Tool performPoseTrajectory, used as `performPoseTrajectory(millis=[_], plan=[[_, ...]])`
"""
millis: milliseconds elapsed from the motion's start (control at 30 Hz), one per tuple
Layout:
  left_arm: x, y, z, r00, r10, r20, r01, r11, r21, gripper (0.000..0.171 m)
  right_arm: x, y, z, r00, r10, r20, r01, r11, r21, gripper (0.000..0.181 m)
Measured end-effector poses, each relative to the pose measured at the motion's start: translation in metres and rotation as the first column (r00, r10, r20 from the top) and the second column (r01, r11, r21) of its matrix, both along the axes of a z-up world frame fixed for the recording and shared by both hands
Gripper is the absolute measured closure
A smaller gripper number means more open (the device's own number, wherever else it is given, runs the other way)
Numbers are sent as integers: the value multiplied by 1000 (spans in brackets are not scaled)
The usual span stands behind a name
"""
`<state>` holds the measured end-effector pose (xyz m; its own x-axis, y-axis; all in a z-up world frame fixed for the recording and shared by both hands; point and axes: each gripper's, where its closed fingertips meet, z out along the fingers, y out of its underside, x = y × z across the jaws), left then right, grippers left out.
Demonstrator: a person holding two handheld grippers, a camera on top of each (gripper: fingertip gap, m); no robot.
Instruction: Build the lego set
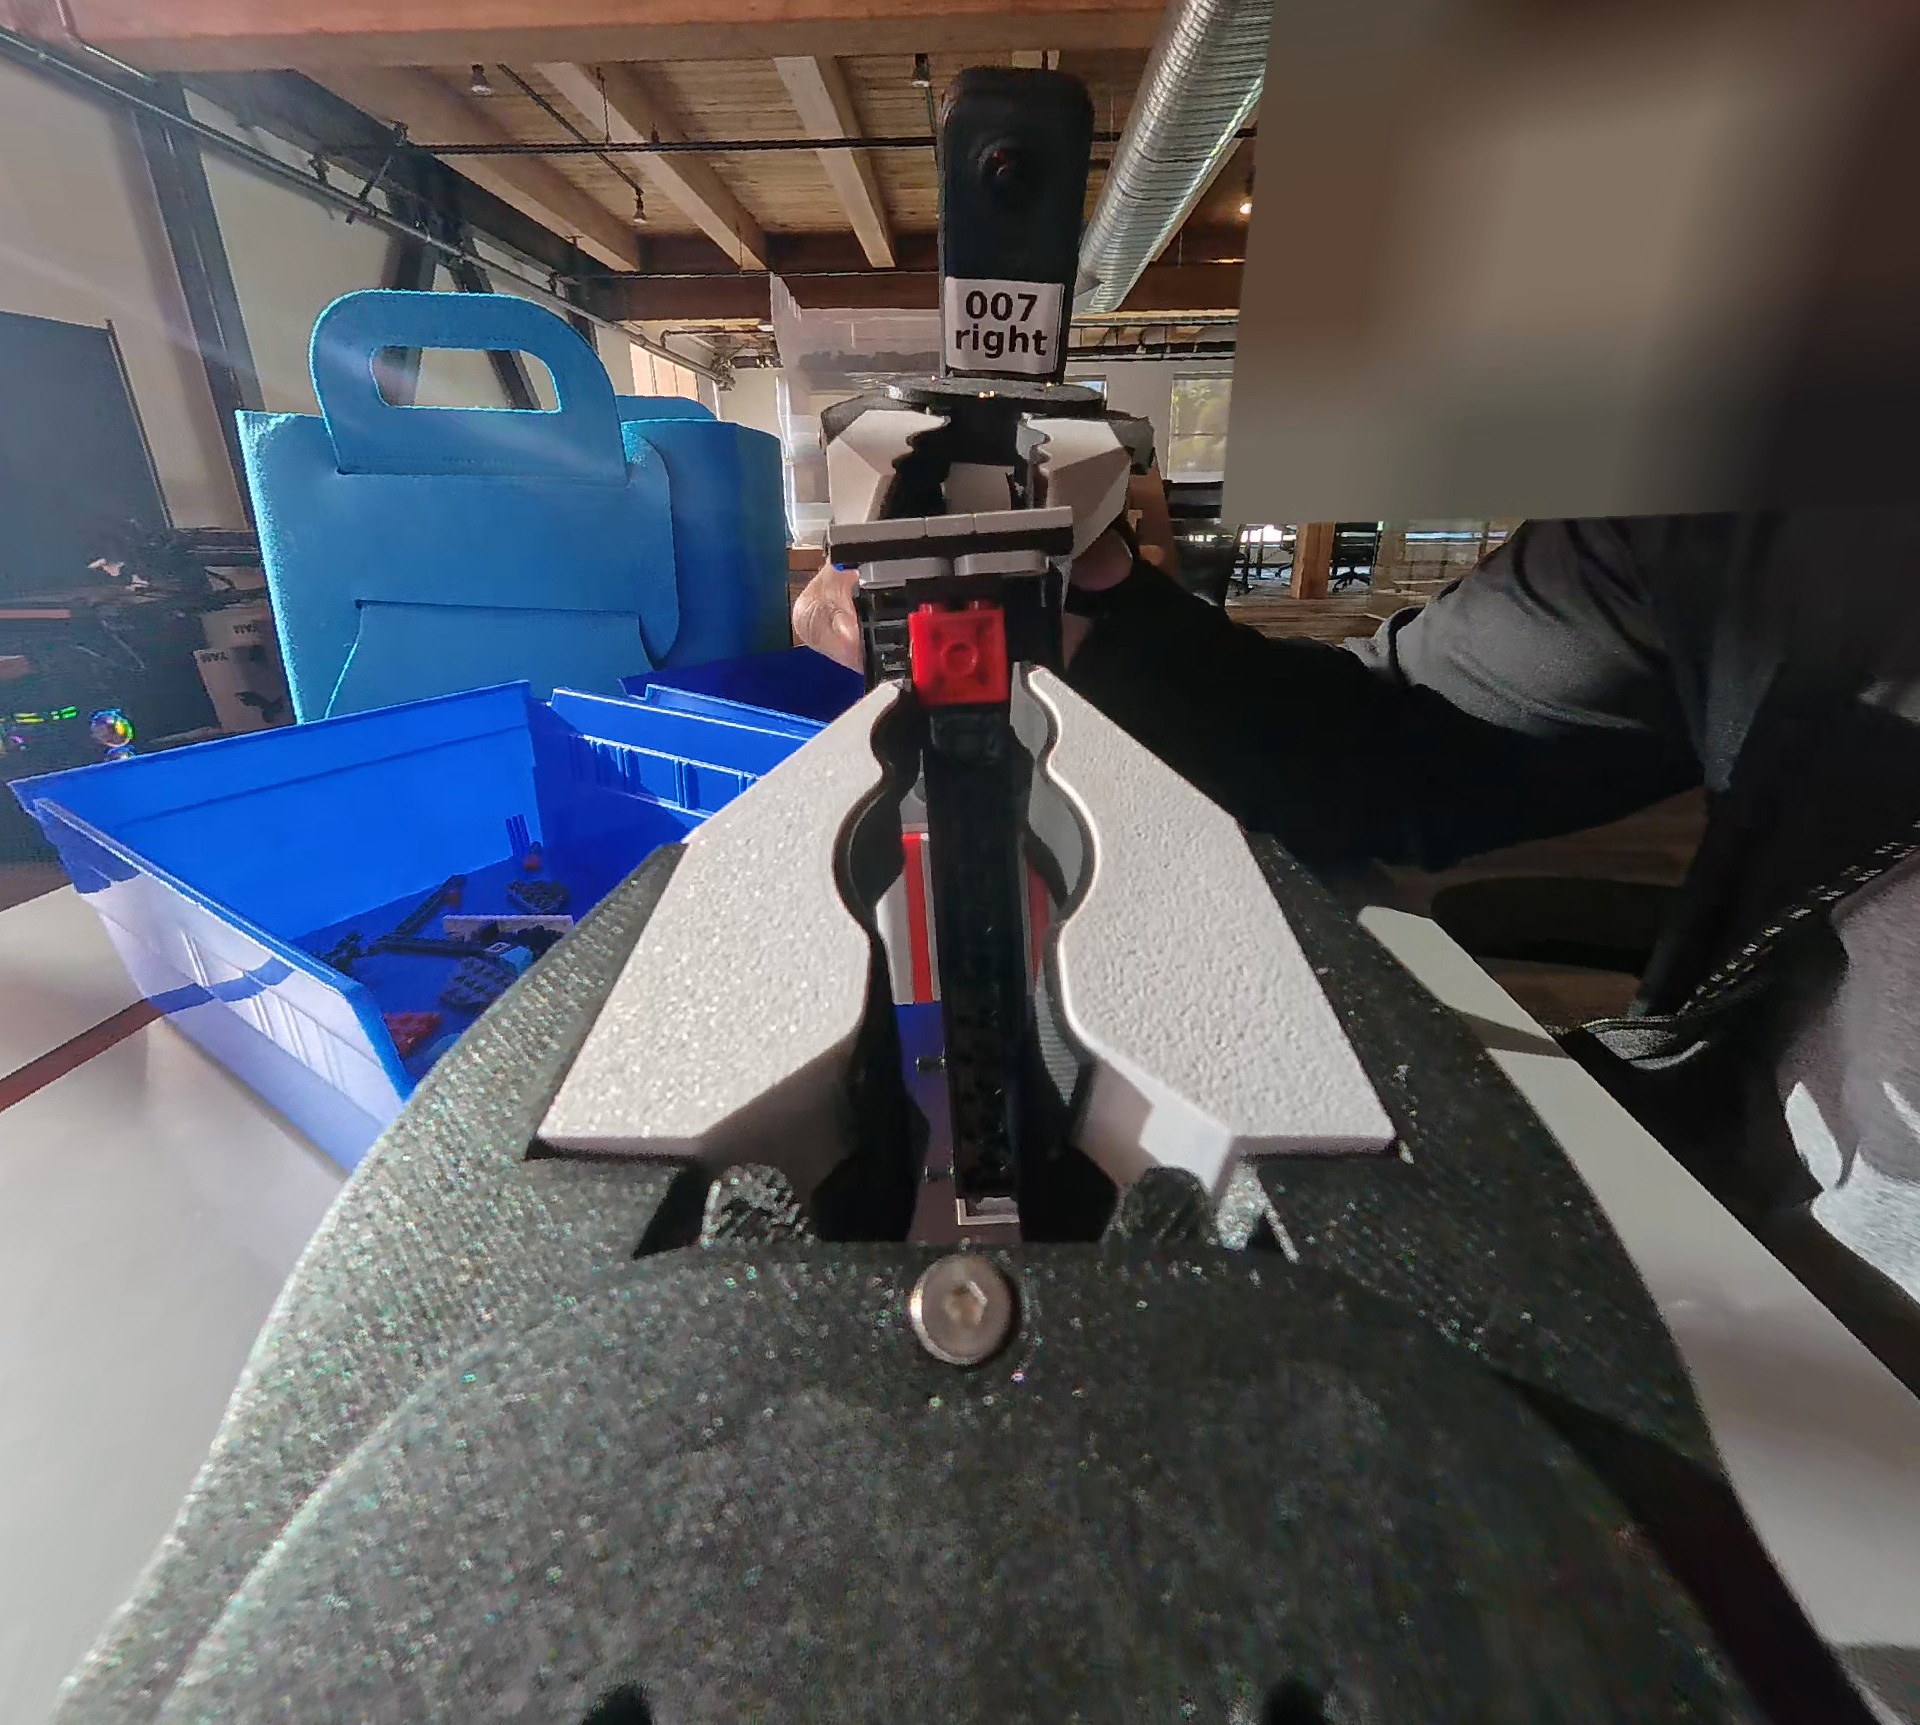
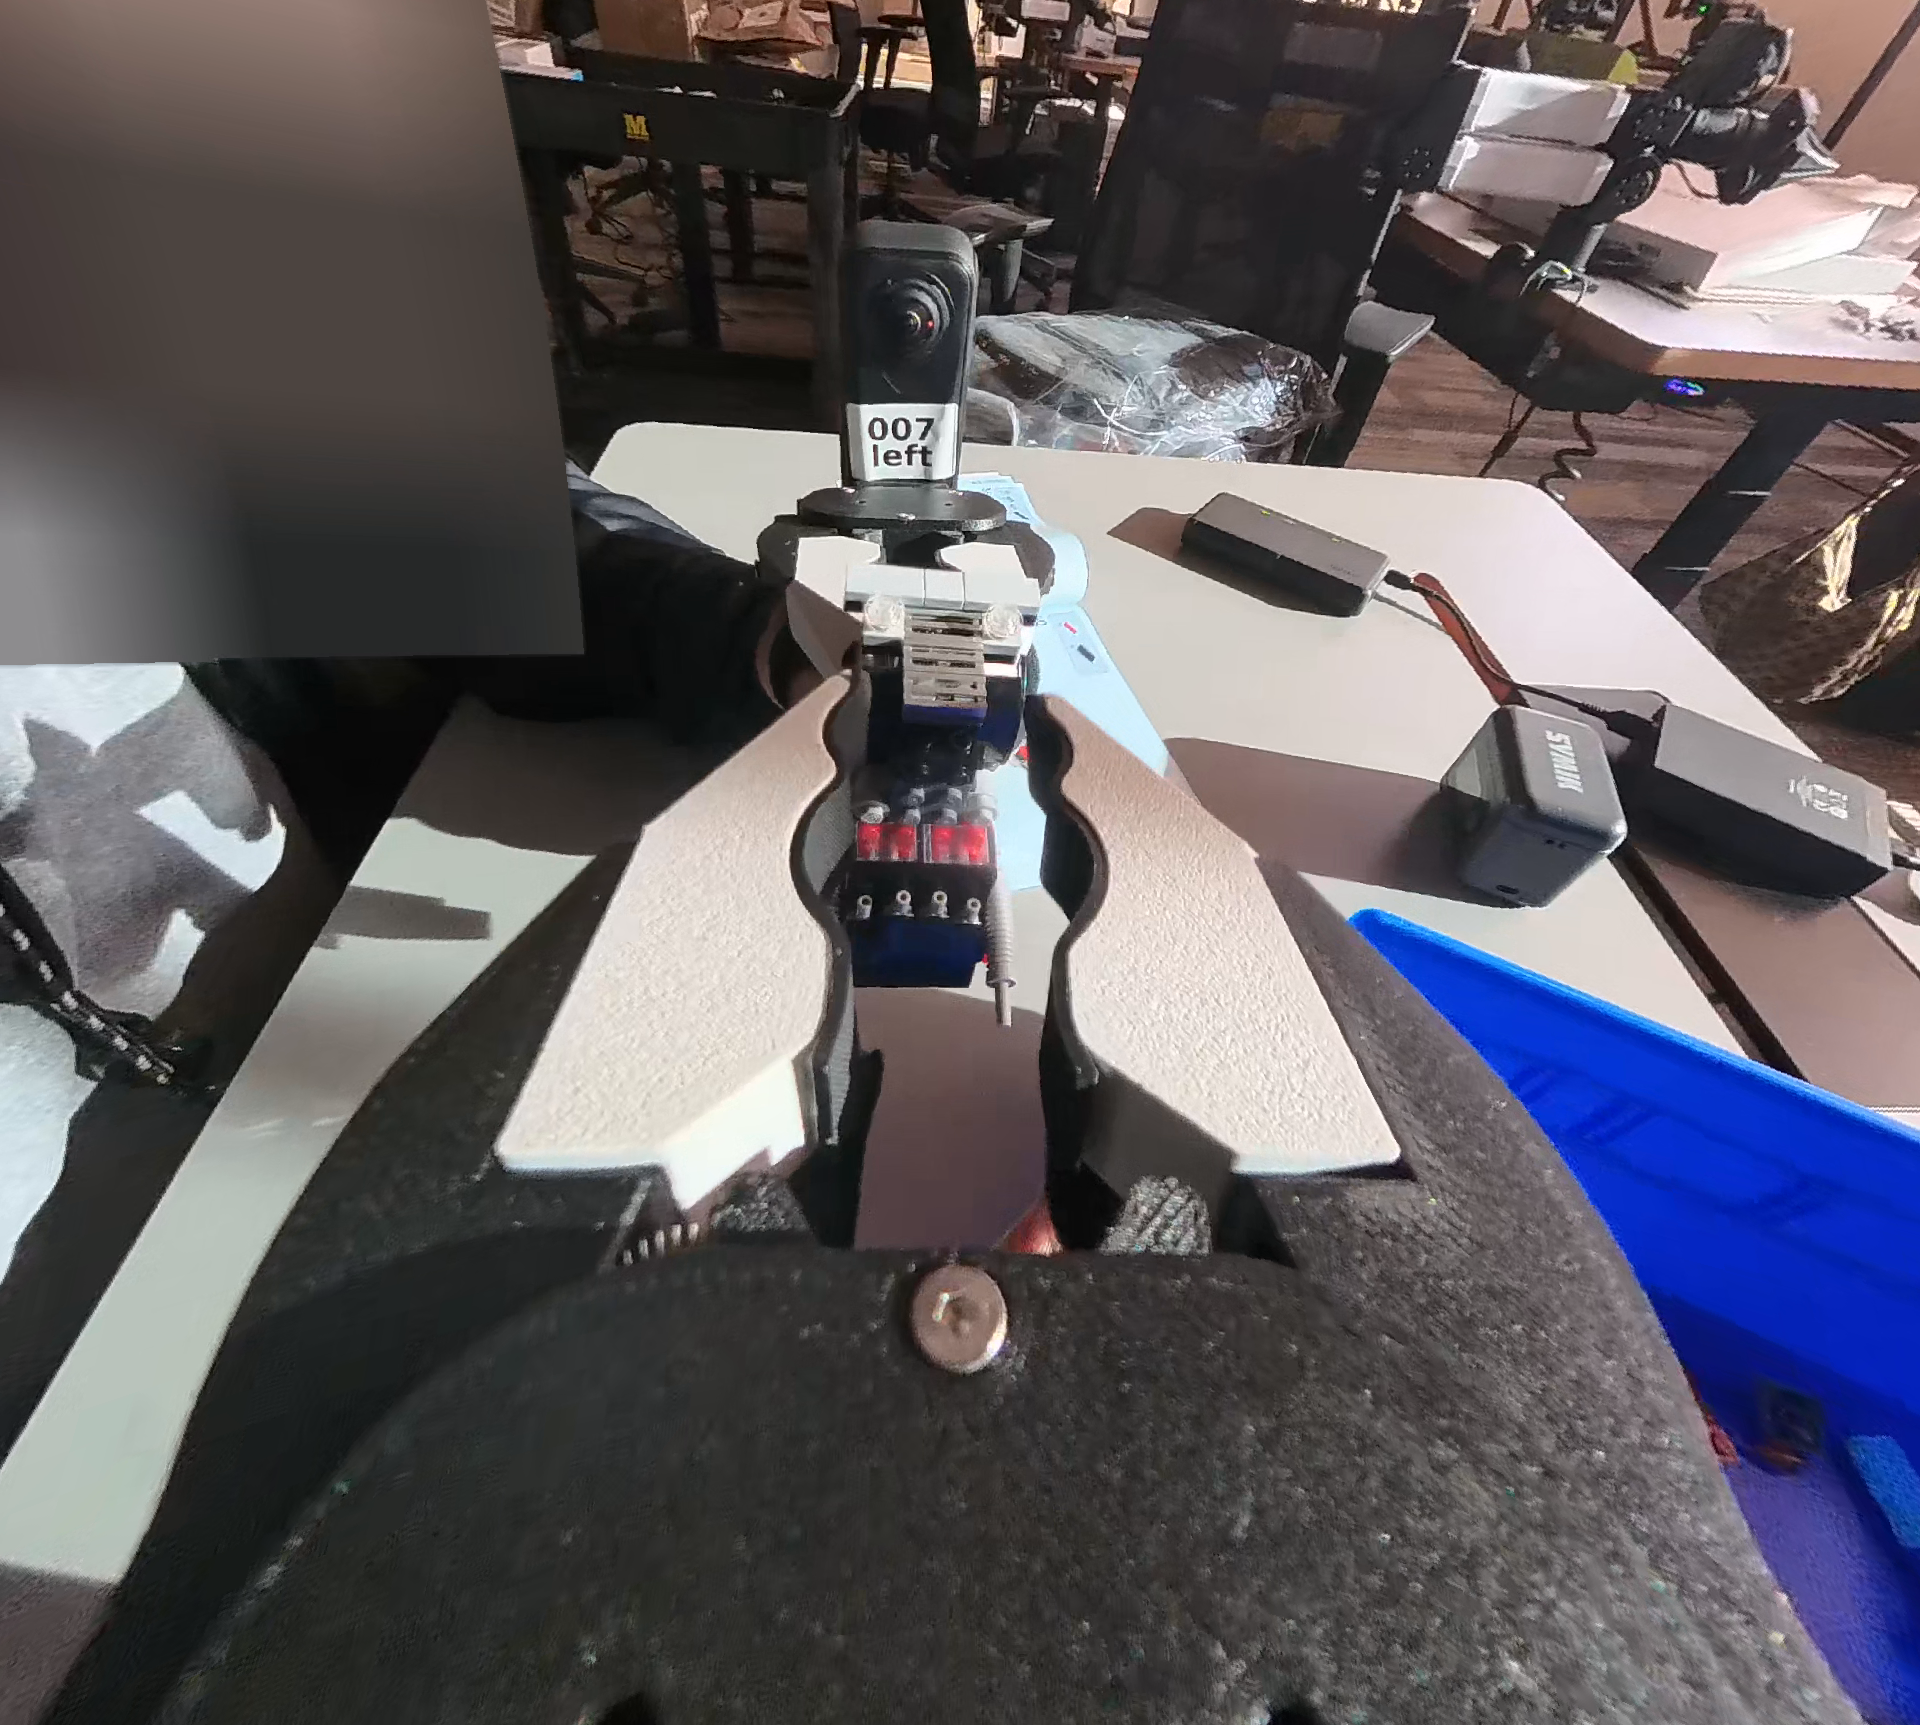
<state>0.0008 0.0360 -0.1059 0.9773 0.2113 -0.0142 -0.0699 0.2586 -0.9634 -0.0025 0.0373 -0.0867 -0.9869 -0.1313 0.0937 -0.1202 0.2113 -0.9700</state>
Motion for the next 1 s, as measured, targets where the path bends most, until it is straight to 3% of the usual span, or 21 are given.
performPoseTrajectory(millis=[433, 1000], plan=[[0, 1, -2, 1000, 2, -4, -2, 1000, -12, 155, 1, -2, -5, 1000, 15, 14, -15, 1000, 9, 163], [-1, -1, 0, 1000, 5, 0, -5, 1000, 5, 155, -2, 0, -3, 1000, 13, -2, -13, 1000, -1, 163]])
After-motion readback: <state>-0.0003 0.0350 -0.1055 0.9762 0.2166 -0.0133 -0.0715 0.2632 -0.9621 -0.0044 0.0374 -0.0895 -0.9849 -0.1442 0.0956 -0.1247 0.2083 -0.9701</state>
